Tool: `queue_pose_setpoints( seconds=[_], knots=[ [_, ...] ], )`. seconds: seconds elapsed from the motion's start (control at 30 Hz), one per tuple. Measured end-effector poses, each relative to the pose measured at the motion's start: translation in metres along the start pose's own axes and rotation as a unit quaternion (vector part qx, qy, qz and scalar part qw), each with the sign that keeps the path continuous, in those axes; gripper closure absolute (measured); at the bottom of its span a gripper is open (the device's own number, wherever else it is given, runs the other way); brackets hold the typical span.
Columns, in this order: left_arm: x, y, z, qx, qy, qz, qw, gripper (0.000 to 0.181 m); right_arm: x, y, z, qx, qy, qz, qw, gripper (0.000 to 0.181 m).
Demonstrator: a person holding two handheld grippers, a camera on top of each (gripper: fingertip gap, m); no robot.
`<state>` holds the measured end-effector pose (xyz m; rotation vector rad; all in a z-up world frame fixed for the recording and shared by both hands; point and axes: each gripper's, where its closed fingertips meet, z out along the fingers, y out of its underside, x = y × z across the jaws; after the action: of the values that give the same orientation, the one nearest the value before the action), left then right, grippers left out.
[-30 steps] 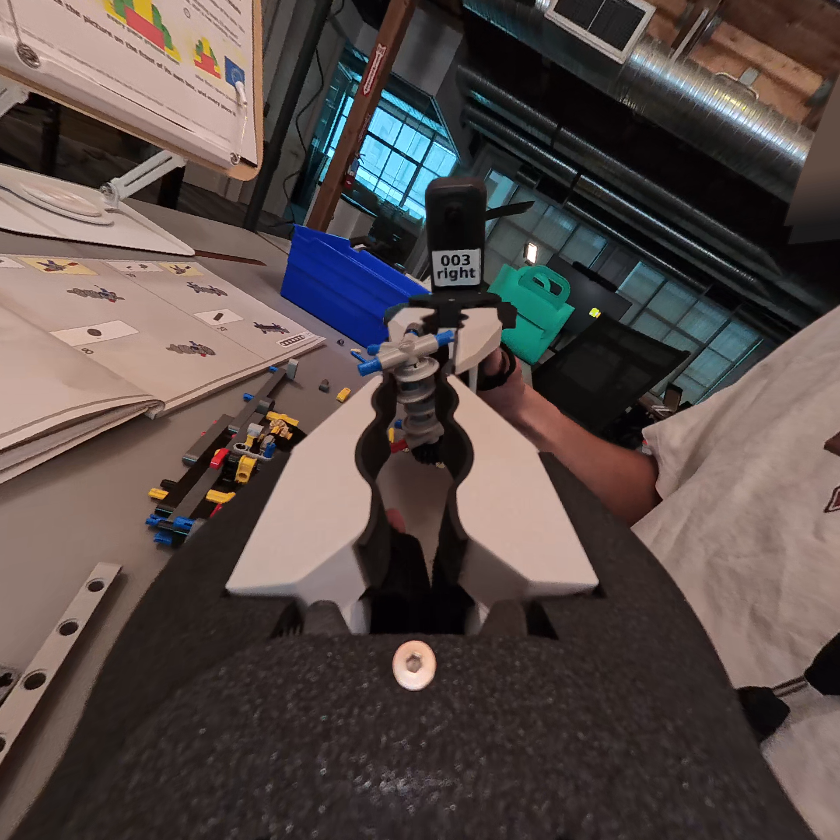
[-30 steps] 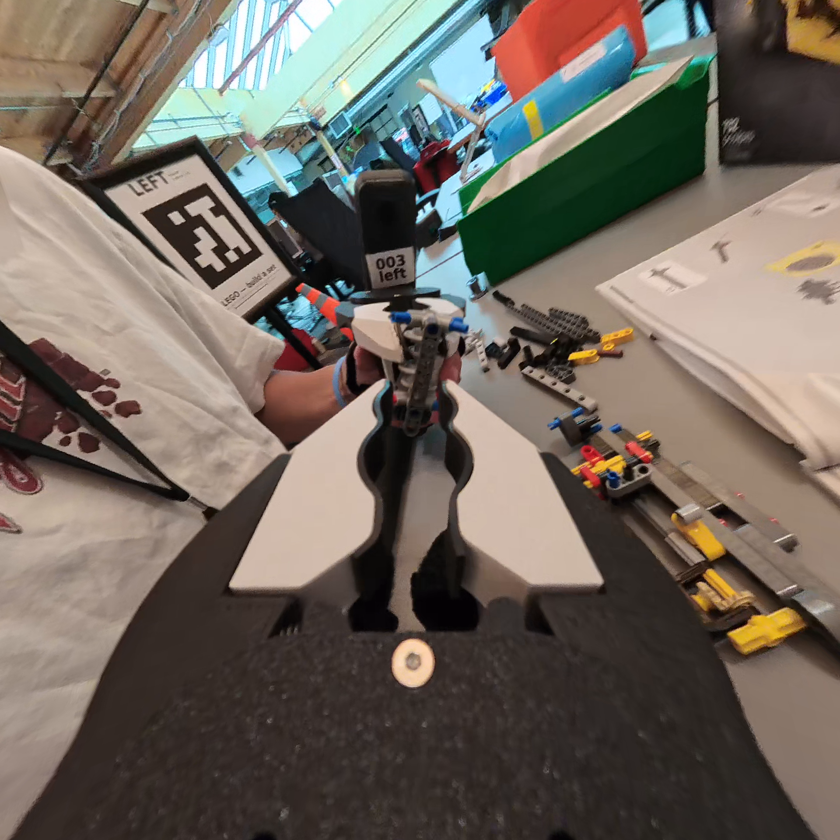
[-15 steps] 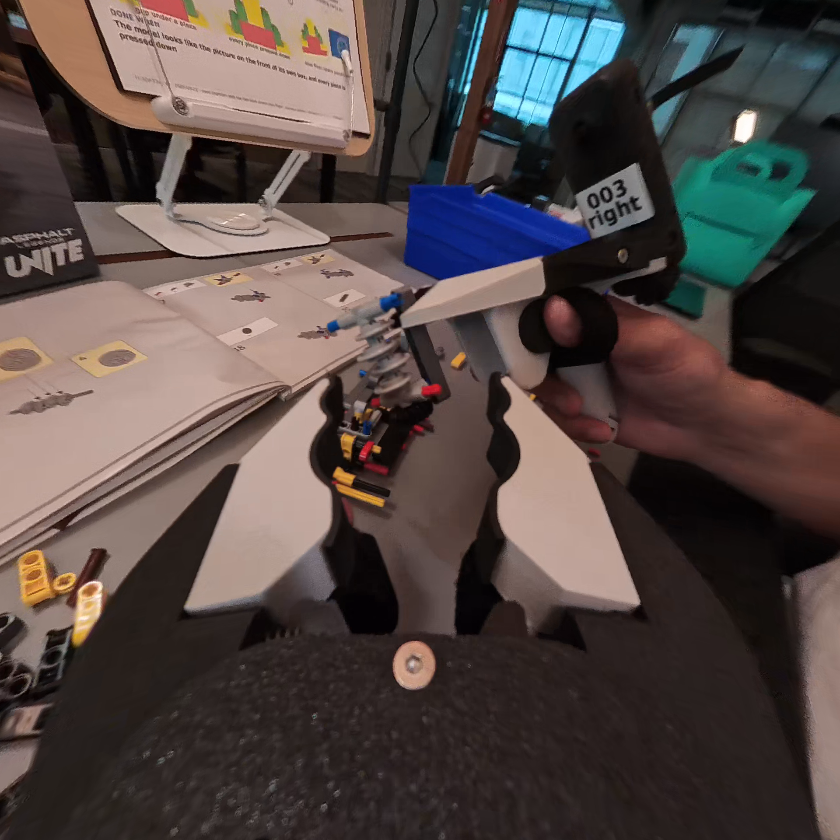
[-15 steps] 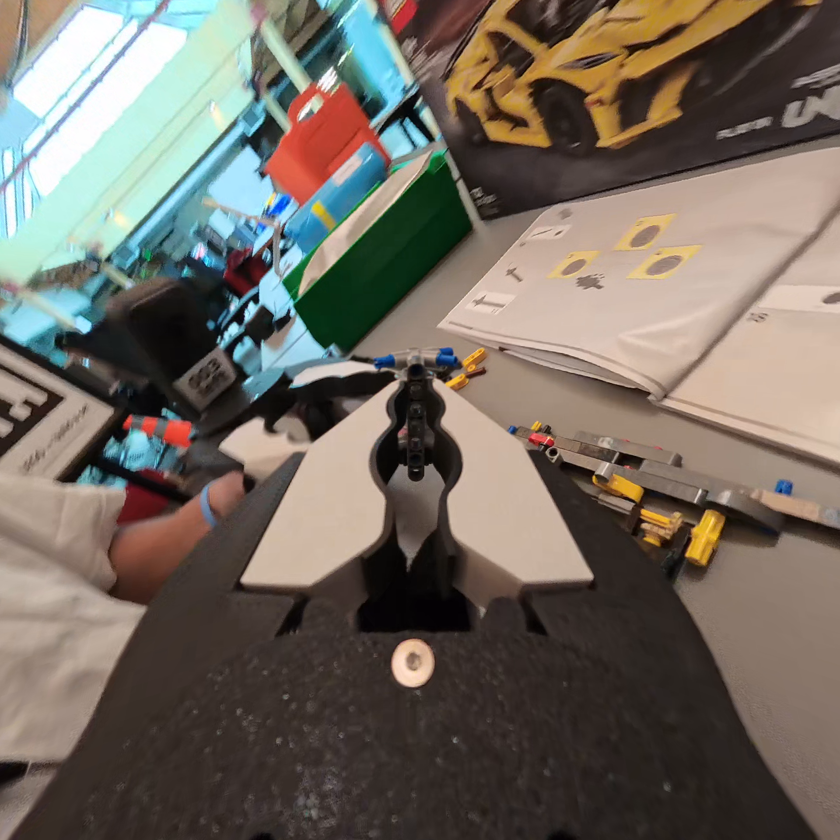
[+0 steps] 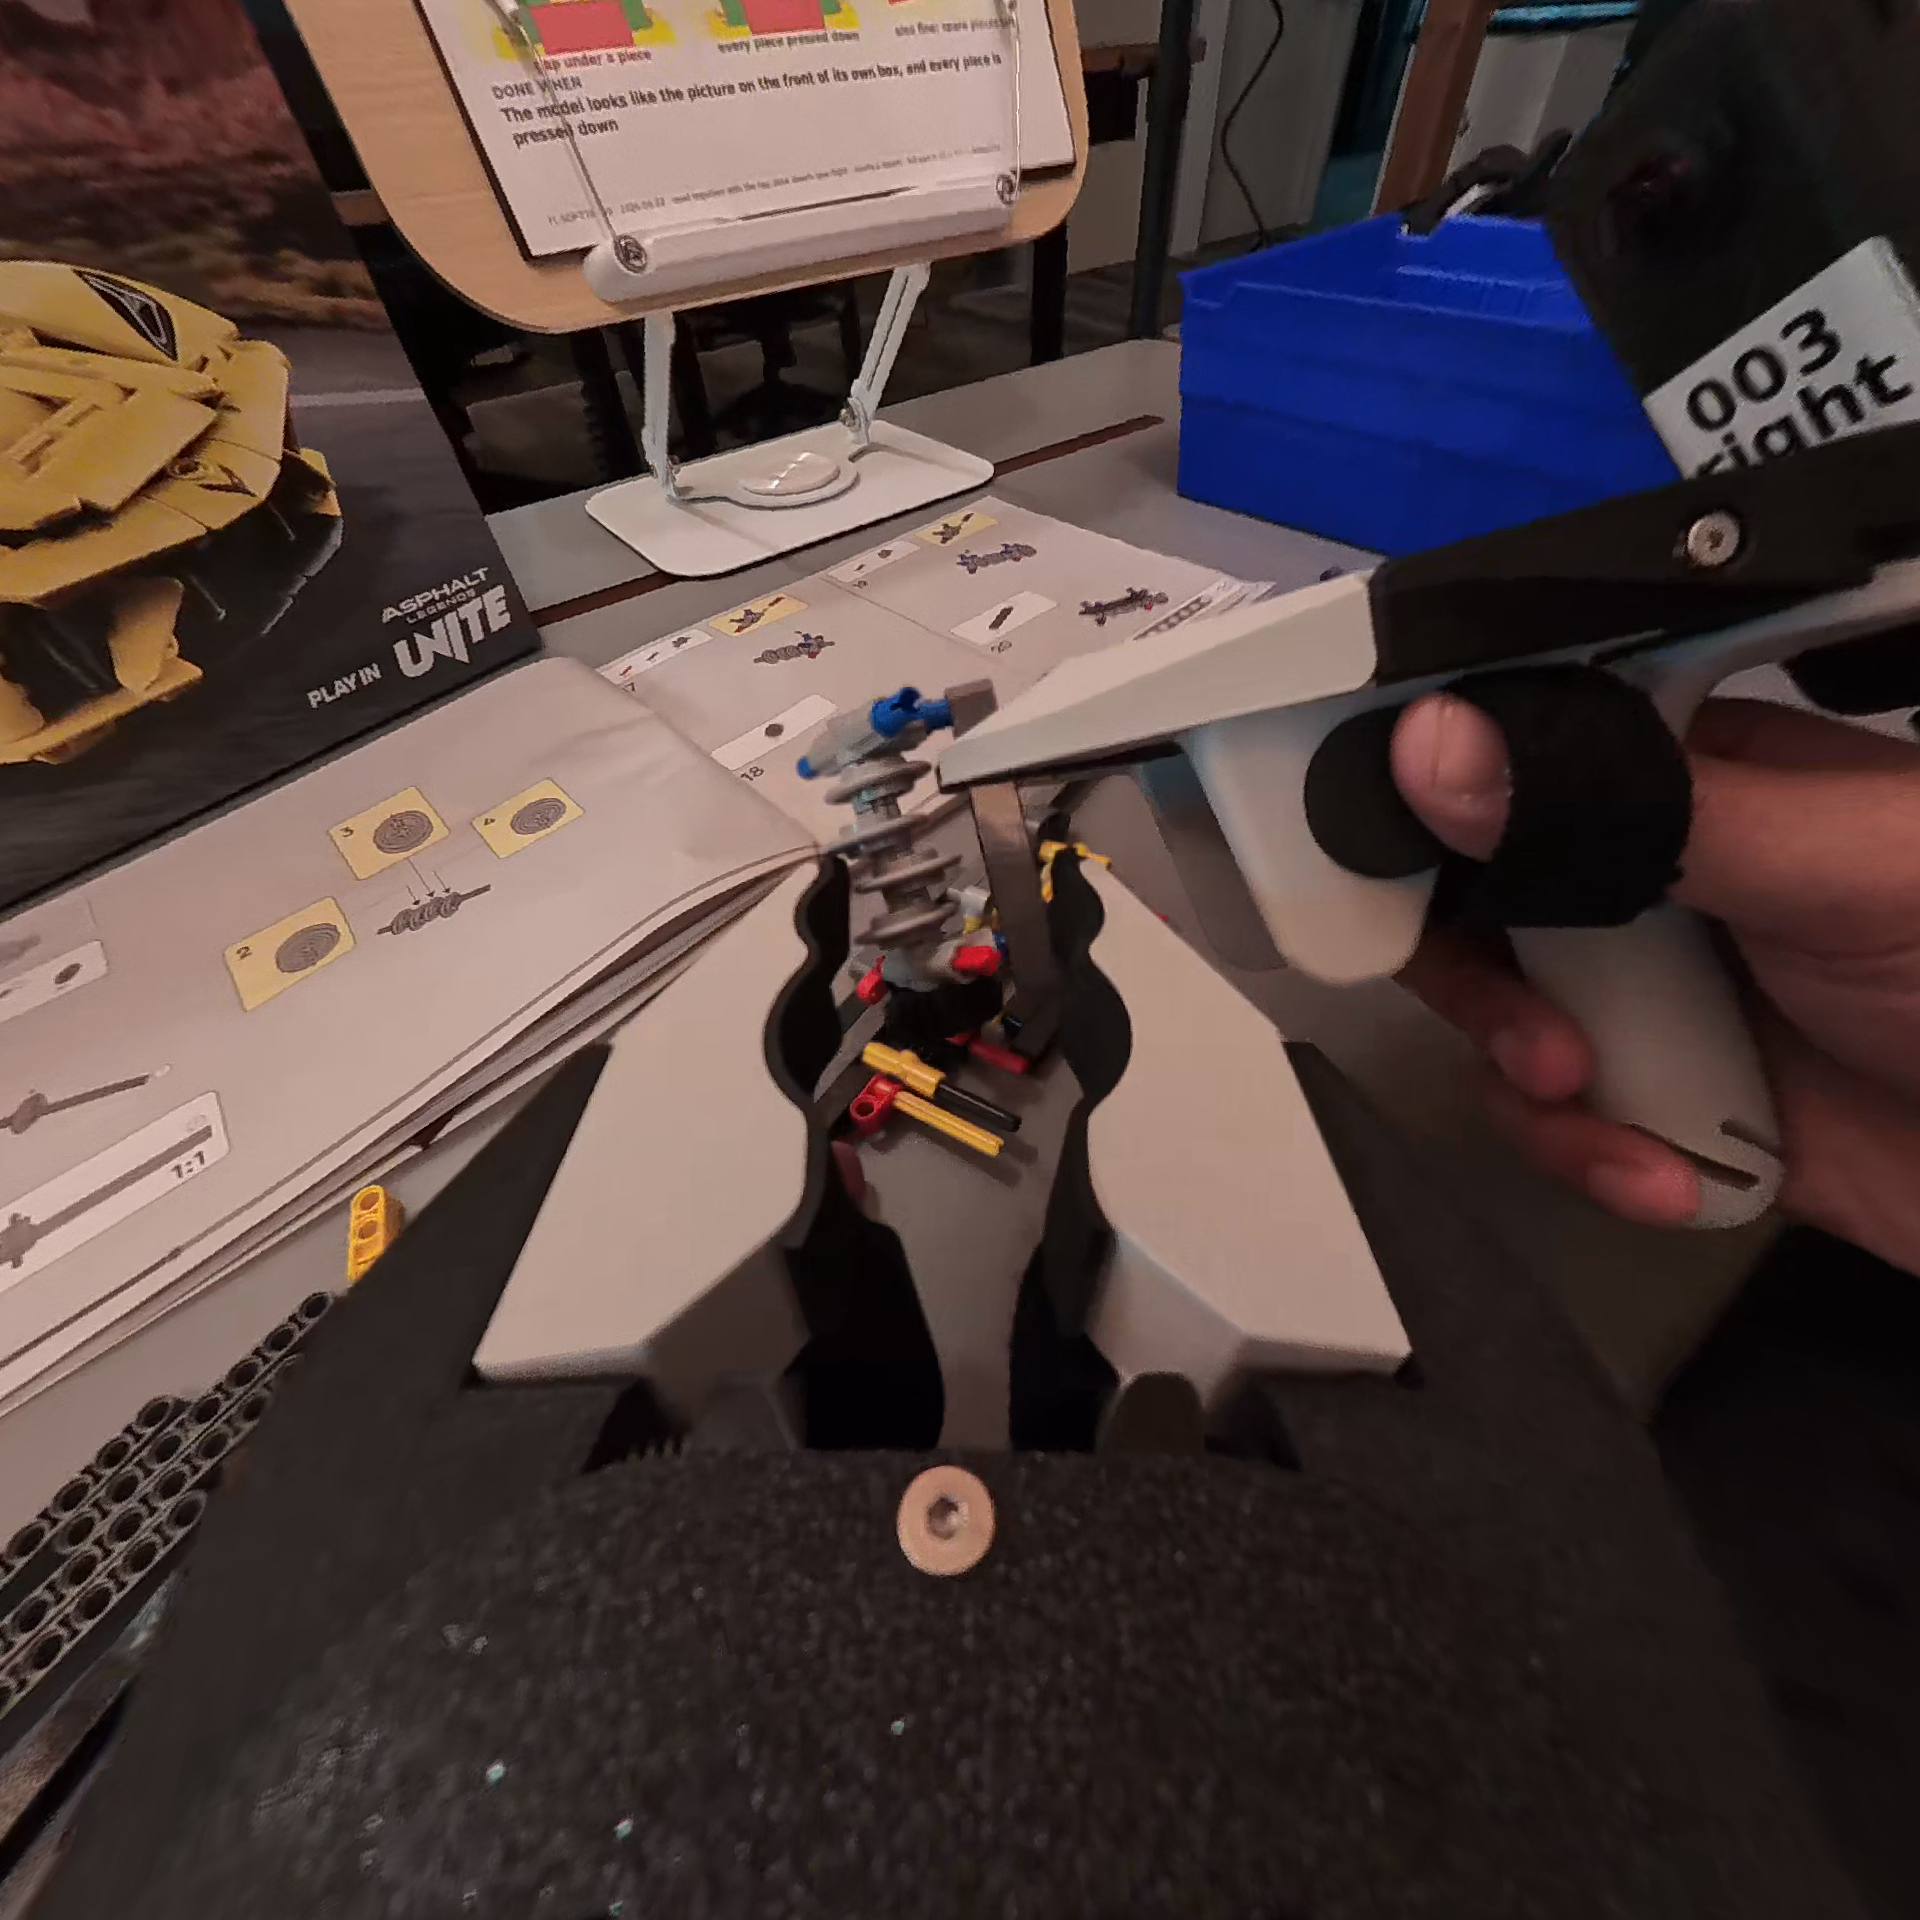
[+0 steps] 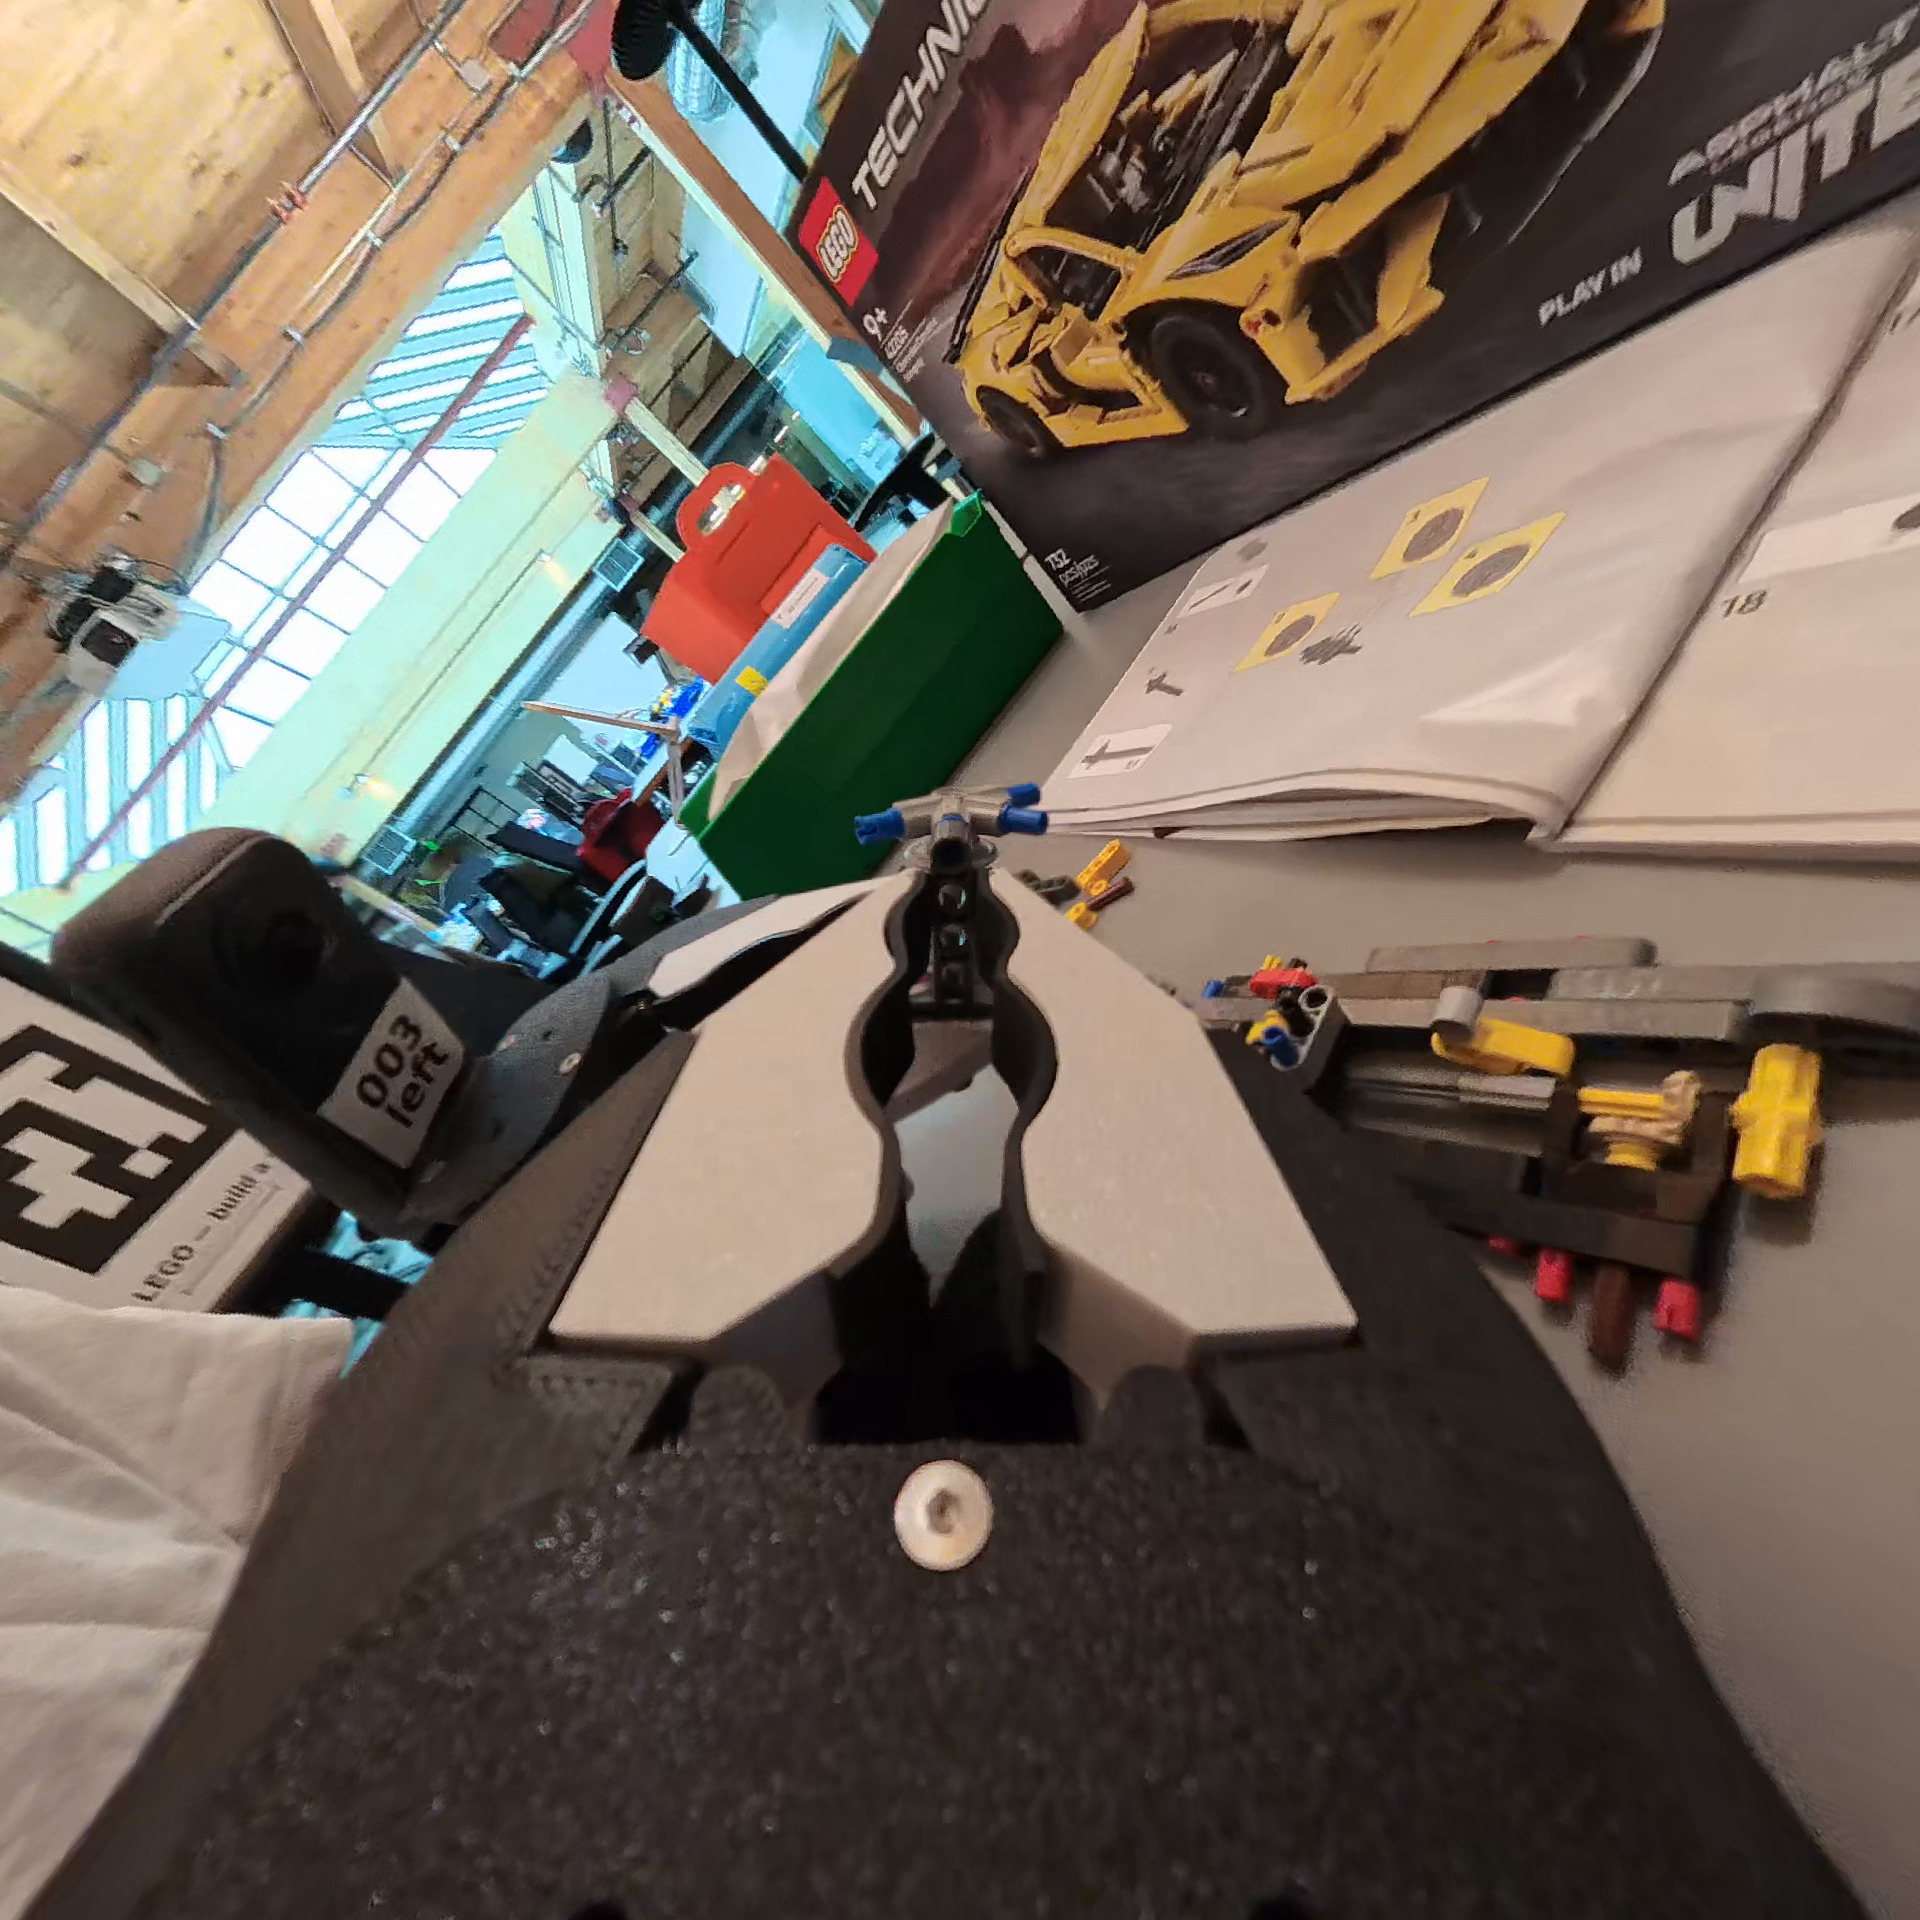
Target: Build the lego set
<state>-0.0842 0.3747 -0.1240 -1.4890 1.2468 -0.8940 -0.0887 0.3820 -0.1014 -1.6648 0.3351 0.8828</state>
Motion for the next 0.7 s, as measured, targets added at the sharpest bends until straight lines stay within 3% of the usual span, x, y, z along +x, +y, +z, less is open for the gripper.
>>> queue_pose_setpoints(
  seconds=[0.17,0.23,0.37,0.47,0.53,0.6,0.7],
  knots=[
    [0.000,0.002,-0.001,-0.006,0.008,0.007,1.000,0.147,0.000,0.003,-0.001,-0.010,-0.002,-0.023,1.000,0.175],
    [0.001,-0.003,-0.004,0.010,0.022,-0.003,1.000,0.147,-0.007,0.000,-0.003,-0.007,-0.033,-0.069,0.997,0.174],
    [0.017,-0.011,-0.015,0.042,0.129,-0.044,0.990,0.148,-0.022,-0.024,-0.026,-0.029,-0.132,-0.155,0.979,0.150],
    [0.039,-0.028,-0.037,0.088,0.246,-0.071,0.963,0.148,-0.038,-0.023,-0.034,-0.096,-0.243,-0.195,0.945,0.108],
    [0.043,-0.029,-0.043,0.099,0.260,-0.044,0.960,0.148,-0.046,-0.014,-0.036,-0.143,-0.298,-0.197,0.923,0.109],
    [0.044,-0.024,-0.044,0.095,0.256,-0.006,0.962,0.148,-0.050,0.005,-0.041,-0.223,-0.337,-0.198,0.893,0.124],
    [0.045,-0.015,-0.044,0.084,0.245,0.025,0.966,0.148,-0.049,0.022,-0.039,-0.270,-0.337,-0.215,0.876,0.128]
  ],
)
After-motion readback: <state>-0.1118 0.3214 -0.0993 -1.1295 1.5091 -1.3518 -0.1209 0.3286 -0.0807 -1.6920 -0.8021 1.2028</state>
